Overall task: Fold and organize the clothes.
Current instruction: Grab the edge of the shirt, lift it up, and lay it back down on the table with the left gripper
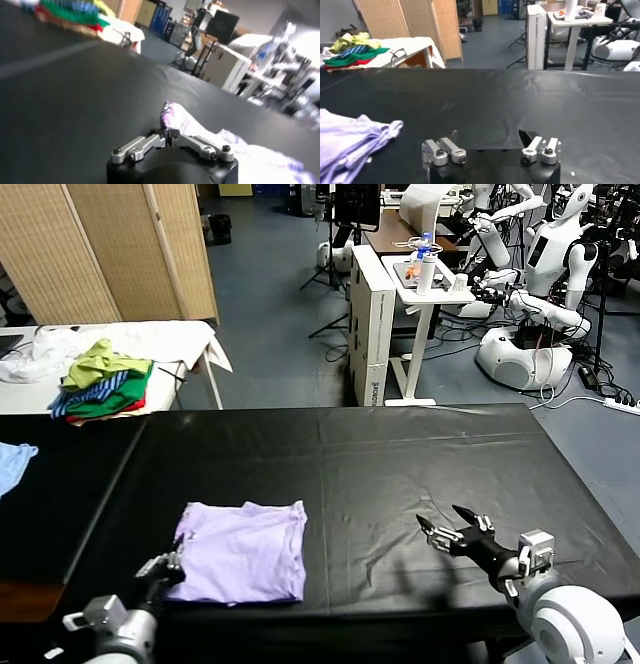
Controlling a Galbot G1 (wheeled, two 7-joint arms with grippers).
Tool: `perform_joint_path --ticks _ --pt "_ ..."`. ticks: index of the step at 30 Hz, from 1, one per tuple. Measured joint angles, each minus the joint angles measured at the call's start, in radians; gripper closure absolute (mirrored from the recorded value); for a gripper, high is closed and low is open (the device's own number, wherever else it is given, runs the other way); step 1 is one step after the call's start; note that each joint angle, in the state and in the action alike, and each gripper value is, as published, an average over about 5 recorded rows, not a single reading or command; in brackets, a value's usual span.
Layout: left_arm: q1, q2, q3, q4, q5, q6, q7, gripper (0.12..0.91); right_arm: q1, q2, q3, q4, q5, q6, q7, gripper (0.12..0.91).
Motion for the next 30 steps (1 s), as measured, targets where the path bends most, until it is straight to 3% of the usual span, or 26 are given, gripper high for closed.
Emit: perform_joint_path --ticks 11,18,24,27,30 --pt "0.062 0.258 -0.195 -0.018 -0.011 0.004 0.002 0.865 0.024 0.020 -0.029 -0.018 -0.007 -0.002 0.003 0.118" --pt "0.138 0.390 -0.350 -0.055 -0.043 0.010 -0.022 0.865 0.045 0.037 -0.061 -0.032 -0.018 -0.001 0.004 0.118" --pt "0.169 0.386 -0.395 -0.143 -0.039 0.039 -0.084 0.865 0.043 0.049 -0.082 -0.036 -0.029 0.002 0.004 0.118" --pt "0.160 0.352 -0.351 -0.216 -0.035 0.061 -0.127 0.865 0.032 0.051 -0.081 -0.031 -0.034 0.003 0.004 0.118" --pt "0.134 0.296 -0.253 -0.279 -0.039 0.075 -0.149 0.865 0.015 0.052 -0.070 -0.018 -0.039 0.003 0.004 0.118"
